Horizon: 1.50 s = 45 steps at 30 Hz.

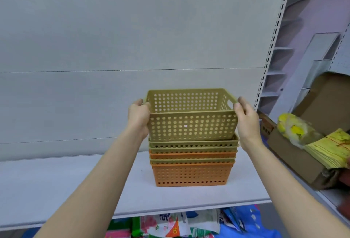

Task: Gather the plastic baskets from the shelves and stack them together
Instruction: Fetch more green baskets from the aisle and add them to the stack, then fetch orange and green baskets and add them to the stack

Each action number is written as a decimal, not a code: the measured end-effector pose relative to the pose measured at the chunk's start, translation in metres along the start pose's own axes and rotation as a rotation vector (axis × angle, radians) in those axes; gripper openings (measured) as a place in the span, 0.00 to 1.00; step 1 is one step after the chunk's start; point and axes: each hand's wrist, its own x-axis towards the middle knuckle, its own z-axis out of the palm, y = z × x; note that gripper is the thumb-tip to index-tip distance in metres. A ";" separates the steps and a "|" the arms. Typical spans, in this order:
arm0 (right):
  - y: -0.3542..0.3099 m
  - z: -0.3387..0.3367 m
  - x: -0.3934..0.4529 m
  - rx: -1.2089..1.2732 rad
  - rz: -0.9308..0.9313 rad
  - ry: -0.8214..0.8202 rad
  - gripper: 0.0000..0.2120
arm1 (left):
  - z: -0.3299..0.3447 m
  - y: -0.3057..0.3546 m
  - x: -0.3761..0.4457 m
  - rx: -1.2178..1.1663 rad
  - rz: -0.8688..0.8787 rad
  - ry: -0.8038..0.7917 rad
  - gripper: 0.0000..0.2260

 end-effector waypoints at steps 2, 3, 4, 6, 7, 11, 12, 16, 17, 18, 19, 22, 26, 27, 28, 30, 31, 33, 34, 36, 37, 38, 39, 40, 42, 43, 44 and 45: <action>0.009 -0.004 -0.001 -0.043 0.011 0.015 0.26 | -0.011 -0.011 -0.002 0.087 0.063 -0.147 0.07; 0.015 -0.006 -0.004 -0.040 0.029 0.021 0.26 | -0.018 -0.018 -0.004 0.167 0.107 -0.229 0.04; 0.022 -0.007 -0.006 -0.034 0.048 0.021 0.27 | -0.025 -0.026 -0.003 0.249 0.139 -0.293 0.05; 0.032 -0.007 -0.013 -0.014 0.069 0.013 0.27 | -0.035 -0.043 0.000 0.366 0.151 -0.359 0.12; 0.036 -0.007 -0.015 -0.011 0.071 0.011 0.27 | -0.038 -0.051 0.003 0.407 0.143 -0.371 0.16; 0.046 -0.008 -0.019 -0.047 0.066 -0.003 0.23 | -0.045 -0.073 0.005 0.412 0.116 -0.370 0.25; 0.049 -0.008 -0.020 -0.050 0.074 -0.011 0.22 | -0.046 -0.077 0.004 0.387 0.123 -0.374 0.21; 0.064 -0.012 -0.024 -0.051 0.105 -0.040 0.21 | -0.043 -0.090 -0.002 0.334 0.144 -0.380 0.17; 0.066 -0.012 -0.026 -0.051 0.105 -0.049 0.21 | -0.043 -0.092 -0.002 0.337 0.147 -0.385 0.17; 0.068 -0.013 -0.027 -0.059 0.100 -0.059 0.22 | -0.044 -0.094 -0.003 0.334 0.148 -0.382 0.17; 0.068 -0.013 -0.027 -0.078 0.094 -0.067 0.22 | -0.044 -0.095 -0.003 0.353 0.151 -0.371 0.17; 0.068 -0.011 -0.027 -0.266 0.044 -0.040 0.23 | -0.048 -0.092 -0.005 0.496 0.212 -0.360 0.20; 0.058 0.000 -0.038 -0.652 -0.297 0.058 0.24 | -0.068 -0.086 -0.006 0.931 0.286 -0.293 0.40; 0.053 0.007 -0.044 -0.682 -0.393 0.051 0.24 | -0.077 -0.085 -0.009 1.026 0.323 -0.259 0.41; 0.047 0.015 -0.052 -0.692 -0.471 0.033 0.24 | -0.086 -0.084 -0.013 1.098 0.381 -0.226 0.41; 0.037 0.035 -0.069 -0.673 -0.583 -0.023 0.23 | -0.108 -0.082 -0.023 1.210 0.510 -0.160 0.35; 0.032 0.046 -0.080 -0.653 -0.628 -0.059 0.22 | -0.121 -0.081 -0.030 1.263 0.565 -0.127 0.32; 0.028 0.070 -0.104 -0.606 -0.705 -0.138 0.21 | -0.146 -0.081 -0.044 1.347 0.609 -0.072 0.28; 0.028 0.082 -0.116 -0.578 -0.741 -0.171 0.20 | -0.159 -0.081 -0.052 1.376 0.606 -0.041 0.27; 0.030 0.106 -0.141 -0.523 -0.791 -0.246 0.19 | -0.187 -0.081 -0.071 1.432 0.589 0.001 0.25; 0.031 0.118 -0.154 -0.499 -0.800 -0.289 0.19 | -0.201 -0.082 -0.079 1.469 0.592 0.010 0.25; 0.031 0.131 -0.167 -0.476 -0.803 -0.331 0.19 | -0.216 -0.083 -0.087 1.511 0.591 0.023 0.24; 0.031 0.144 -0.181 -0.454 -0.805 -0.370 0.19 | -0.232 -0.084 -0.094 1.546 0.584 0.047 0.24; 0.030 0.156 -0.195 -0.433 -0.807 -0.405 0.19 | -0.248 -0.084 -0.102 1.573 0.568 0.073 0.24; 0.027 0.180 -0.223 -0.386 -0.810 -0.460 0.19 | -0.276 -0.082 -0.120 1.600 0.544 0.110 0.23; 0.024 0.192 -0.236 -0.359 -0.812 -0.483 0.18 | -0.288 -0.080 -0.130 1.603 0.535 0.130 0.23; 0.021 0.203 -0.250 -0.332 -0.818 -0.502 0.18 | -0.300 -0.079 -0.139 1.601 0.516 0.146 0.23; 0.018 0.214 -0.263 -0.307 -0.826 -0.519 0.18 | -0.313 -0.079 -0.146 1.598 0.494 0.162 0.23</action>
